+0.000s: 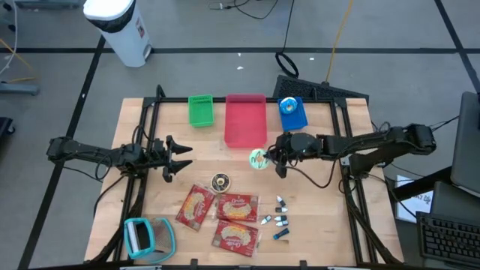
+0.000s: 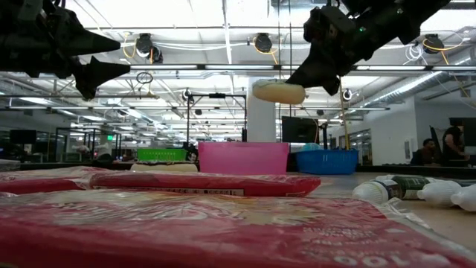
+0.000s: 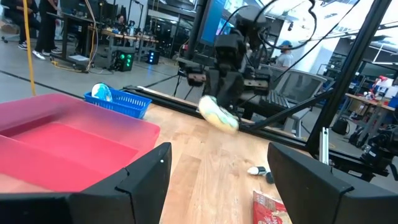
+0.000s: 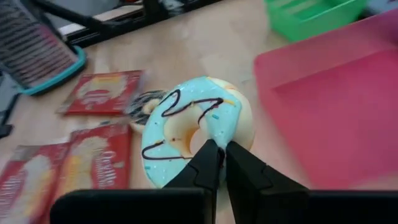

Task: Pick & Place Food Item
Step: Put the light green doughnut into the blue bin

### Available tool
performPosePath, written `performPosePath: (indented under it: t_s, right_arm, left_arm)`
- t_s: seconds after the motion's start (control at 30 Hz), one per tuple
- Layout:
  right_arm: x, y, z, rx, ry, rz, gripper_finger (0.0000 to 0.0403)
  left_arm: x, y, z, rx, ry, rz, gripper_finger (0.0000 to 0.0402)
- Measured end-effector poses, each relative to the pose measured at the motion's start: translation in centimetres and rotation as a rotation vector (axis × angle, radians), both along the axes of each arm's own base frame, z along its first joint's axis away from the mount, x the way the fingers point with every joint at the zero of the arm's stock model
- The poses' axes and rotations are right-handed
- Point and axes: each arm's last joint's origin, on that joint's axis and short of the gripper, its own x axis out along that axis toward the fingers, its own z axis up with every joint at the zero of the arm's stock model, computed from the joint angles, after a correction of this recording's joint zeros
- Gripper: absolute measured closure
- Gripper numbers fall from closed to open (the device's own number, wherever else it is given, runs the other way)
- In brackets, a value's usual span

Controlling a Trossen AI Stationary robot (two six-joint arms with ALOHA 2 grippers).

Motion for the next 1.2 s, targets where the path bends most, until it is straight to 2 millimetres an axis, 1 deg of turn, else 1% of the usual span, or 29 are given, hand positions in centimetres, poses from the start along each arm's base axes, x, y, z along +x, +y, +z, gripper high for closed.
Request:
performPosePath:
  t_s: [0.2,0.47,0.57,0.67,0.77,0.9,0.97,1.03,1.1,1.2]
  right_arm:
    - [-1.5,-3.0,1.1,-0.123,0.003,-0.064,0.0392]
    - [-3.6,-8.4,1.5,-0.276,0.062,-0.22,0.0392]
    - [-4.4,-10.1,1.6,-0.466,0.132,-0.187,0.0392]
    - [-5.0,-11.3,1.8,-0.648,0.211,-0.141,0.0392]
    - [-5.3,-12.5,2.3,-0.783,0.293,-0.132,0.0392]
    - [-5.9,-14.2,1.7,-0.936,0.487,-0.126,0.0392]
    - [-6.3,-15.1,1.2,-0.971,0.574,-0.141,0.0392]
    - [-6.8,-15.9,0.9,-0.971,0.626,-0.163,0.0392]
    - [-7.1,-16.4,0.6,-0.962,0.64,-0.173,0.0392]
    - [-7.4,-17.0,0.3,-0.932,0.602,-0.123,0.0392]
  left_arm:
    - [0.0,0.0,0.0,0.0,0.0,0.0,0.0133]
    - [0.0,0.0,0.0,0.0,0.0,0.0,0.0133]
    - [0.0,0.0,0.0,0.0,0.0,0.0,0.0133]
    - [0.0,0.0,0.0,0.0,0.0,0.0,0.0133]
    - [0.0,0.0,0.0,0.0,0.0,0.0,0.0133]
    - [0.0,0.0,0.0,0.0,0.0,0.0,0.0133]
    - [0.0,0.0,0.0,0.0,0.0,0.0,0.0133]
    - [0.0,0.0,0.0,0.0,0.0,0.0,0.0133]
    - [0.0,0.0,0.0,0.0,0.0,0.0,0.0133]
    - [0.0,0.0,0.0,0.0,0.0,0.0,0.0133]
